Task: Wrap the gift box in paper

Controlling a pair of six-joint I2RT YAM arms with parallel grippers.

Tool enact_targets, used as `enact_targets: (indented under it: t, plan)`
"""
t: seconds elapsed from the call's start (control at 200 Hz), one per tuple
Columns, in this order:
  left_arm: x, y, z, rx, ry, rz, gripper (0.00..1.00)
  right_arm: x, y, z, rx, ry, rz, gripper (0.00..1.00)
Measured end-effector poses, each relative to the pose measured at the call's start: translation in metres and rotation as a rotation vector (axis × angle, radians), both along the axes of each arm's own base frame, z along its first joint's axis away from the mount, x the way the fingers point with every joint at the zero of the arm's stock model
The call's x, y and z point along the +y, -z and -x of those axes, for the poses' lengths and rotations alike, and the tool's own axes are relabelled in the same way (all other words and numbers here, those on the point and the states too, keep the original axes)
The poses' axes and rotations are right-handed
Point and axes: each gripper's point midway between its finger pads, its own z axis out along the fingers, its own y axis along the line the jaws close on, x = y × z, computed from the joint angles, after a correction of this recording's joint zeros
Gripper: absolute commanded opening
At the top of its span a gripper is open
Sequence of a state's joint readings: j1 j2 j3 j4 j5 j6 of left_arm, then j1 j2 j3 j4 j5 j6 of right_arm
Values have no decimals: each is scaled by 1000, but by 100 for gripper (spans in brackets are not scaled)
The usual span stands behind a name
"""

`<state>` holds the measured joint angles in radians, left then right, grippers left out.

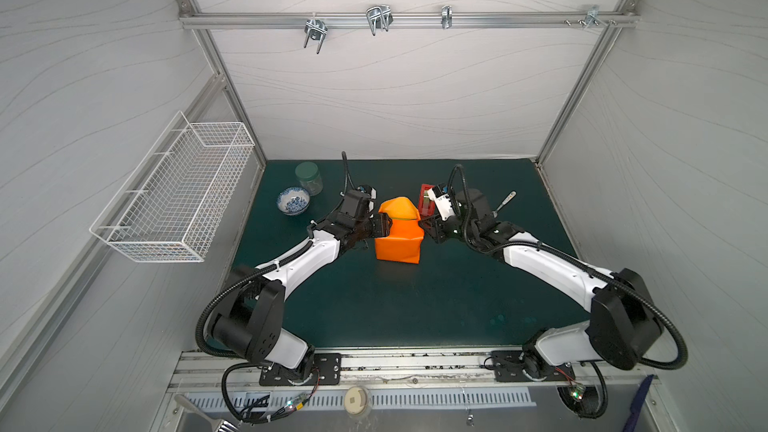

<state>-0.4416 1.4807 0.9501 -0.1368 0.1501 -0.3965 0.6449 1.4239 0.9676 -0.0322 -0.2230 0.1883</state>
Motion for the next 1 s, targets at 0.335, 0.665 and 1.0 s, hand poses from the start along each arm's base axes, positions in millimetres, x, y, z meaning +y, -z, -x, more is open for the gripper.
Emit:
enact_targets:
  t: [0.335, 0.665, 1.0]
  plan:
    - [0, 0, 0, 1, 0, 0, 63, 7, 7, -2, -3, -13, 4, 8]
    - [0, 1, 0, 1, 0, 0, 63, 25, 15, -2, -6, -24, 33, 9]
    - [-1, 0, 0, 2, 3, 2, 63, 28, 23, -12, -16, 29, 68, 9]
